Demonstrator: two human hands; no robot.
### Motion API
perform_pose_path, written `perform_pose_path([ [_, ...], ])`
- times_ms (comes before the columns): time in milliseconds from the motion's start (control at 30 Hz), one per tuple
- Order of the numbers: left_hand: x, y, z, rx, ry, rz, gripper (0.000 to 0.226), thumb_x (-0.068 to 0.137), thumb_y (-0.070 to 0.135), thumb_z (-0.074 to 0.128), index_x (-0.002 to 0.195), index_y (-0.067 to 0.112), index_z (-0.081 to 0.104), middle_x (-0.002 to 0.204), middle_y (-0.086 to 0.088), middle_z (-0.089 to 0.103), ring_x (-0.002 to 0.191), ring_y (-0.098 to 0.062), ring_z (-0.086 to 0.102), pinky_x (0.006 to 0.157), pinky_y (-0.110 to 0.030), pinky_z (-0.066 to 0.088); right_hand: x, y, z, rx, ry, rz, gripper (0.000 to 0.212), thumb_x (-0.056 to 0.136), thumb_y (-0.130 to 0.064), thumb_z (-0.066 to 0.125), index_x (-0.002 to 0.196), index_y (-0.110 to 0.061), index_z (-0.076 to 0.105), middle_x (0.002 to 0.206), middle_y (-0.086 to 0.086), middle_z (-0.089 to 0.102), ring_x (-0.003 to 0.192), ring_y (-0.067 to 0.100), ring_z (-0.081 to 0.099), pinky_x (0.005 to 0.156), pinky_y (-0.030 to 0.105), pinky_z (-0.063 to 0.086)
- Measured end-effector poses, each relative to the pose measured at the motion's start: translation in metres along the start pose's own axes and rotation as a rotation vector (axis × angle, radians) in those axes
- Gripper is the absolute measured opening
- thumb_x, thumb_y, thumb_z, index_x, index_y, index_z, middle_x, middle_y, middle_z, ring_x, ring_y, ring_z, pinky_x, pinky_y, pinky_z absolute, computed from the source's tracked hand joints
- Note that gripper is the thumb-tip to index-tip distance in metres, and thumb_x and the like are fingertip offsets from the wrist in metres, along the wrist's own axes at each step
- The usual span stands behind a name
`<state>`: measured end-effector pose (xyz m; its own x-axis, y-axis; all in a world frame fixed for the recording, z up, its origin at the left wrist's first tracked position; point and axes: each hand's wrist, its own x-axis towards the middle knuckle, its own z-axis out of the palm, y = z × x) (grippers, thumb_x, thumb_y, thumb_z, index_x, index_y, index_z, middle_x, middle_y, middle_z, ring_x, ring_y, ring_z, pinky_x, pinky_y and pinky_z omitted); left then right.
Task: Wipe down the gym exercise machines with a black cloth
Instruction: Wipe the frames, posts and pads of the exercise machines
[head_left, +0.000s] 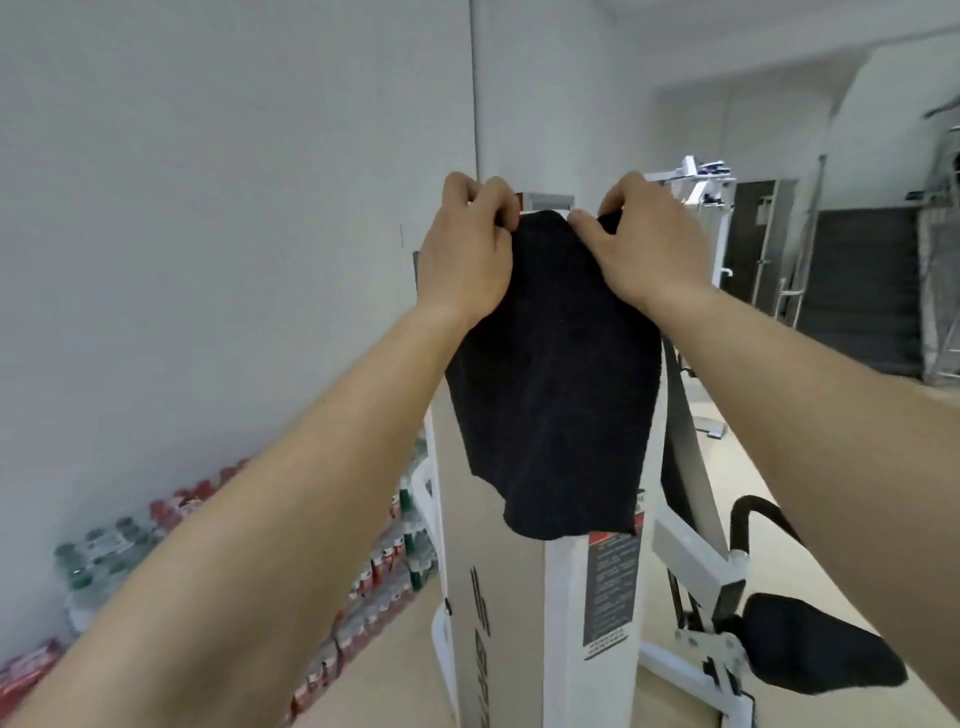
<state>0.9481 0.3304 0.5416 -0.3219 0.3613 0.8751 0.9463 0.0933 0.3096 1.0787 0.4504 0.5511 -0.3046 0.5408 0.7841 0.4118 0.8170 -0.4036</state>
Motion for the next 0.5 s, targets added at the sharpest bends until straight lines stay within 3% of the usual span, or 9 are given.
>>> perform_pose_path([
  [67,0.009,-0.011,0.013,0.013,0.045,0.069,0.032,0.087,0.002,0.041,0.09,0.027,0.062,0.111,0.005,0.044,0.093,-0.01,0.053,0.086,-0.028,0.05,0.001,0.006,0.006,-0.032,0.053,-0.01,0.045,0.09,-0.057,0.057,0.112,-0.018,0.055,0.123,0.01,0.05,0.117,0.03,0.046,0.089,0.036,0.037],
  [167,0.004,-0.021,0.024,0.12,0.234,0.153,0.035,0.091,0.016,0.044,0.093,0.033,0.074,0.122,-0.001,0.051,0.112,-0.026,0.047,0.093,-0.034,0.041,-0.003,0.005,0.008,-0.216,0.295,-0.26,0.031,0.093,-0.047,0.058,0.102,-0.017,0.058,0.109,0.008,0.057,0.103,0.031,0.051,0.085,0.038,0.037],
  [233,-0.001,-0.025,0.029,0.22,0.36,0.192,0.03,0.094,0.023,0.05,0.094,0.037,0.076,0.12,-0.004,0.055,0.109,-0.032,0.048,0.09,-0.037,0.036,-0.008,0.003,0.008,-0.129,0.317,-0.368,0.026,0.097,-0.041,0.053,0.097,-0.016,0.06,0.09,0.004,0.064,0.087,0.029,0.057,0.077,0.039,0.041],
  [333,-0.001,-0.031,0.037,0.21,0.458,0.275,0.027,0.093,0.012,0.058,0.1,0.029,0.077,0.101,-0.004,0.063,0.091,-0.028,0.056,0.079,-0.033,0.036,-0.015,0.003,0.011,-0.057,0.261,-0.41,0.035,0.101,-0.041,0.046,0.096,-0.012,0.065,0.077,0.005,0.067,0.071,0.027,0.06,0.066,0.04,0.046],
  [433,-0.001,-0.036,0.037,0.075,0.482,0.348,0.023,0.093,0.003,0.059,0.105,0.013,0.076,0.095,-0.006,0.068,0.084,-0.024,0.061,0.074,-0.03,0.046,-0.028,0.004,0.009,-0.088,0.319,-0.434,0.038,0.101,-0.038,0.045,0.088,-0.01,0.068,0.076,0.005,0.061,0.067,0.025,0.055,0.059,0.033,0.036],
  [500,-0.013,-0.036,0.037,-0.091,0.407,0.329,0.025,0.096,0.006,0.055,0.114,0.006,0.072,0.105,-0.009,0.067,0.093,-0.02,0.064,0.081,-0.025,0.051,-0.052,0.004,0.009,-0.086,0.272,-0.385,0.039,0.098,-0.039,0.044,0.103,-0.01,0.069,0.092,0.007,0.061,0.083,0.025,0.055,0.068,0.032,0.038],
])
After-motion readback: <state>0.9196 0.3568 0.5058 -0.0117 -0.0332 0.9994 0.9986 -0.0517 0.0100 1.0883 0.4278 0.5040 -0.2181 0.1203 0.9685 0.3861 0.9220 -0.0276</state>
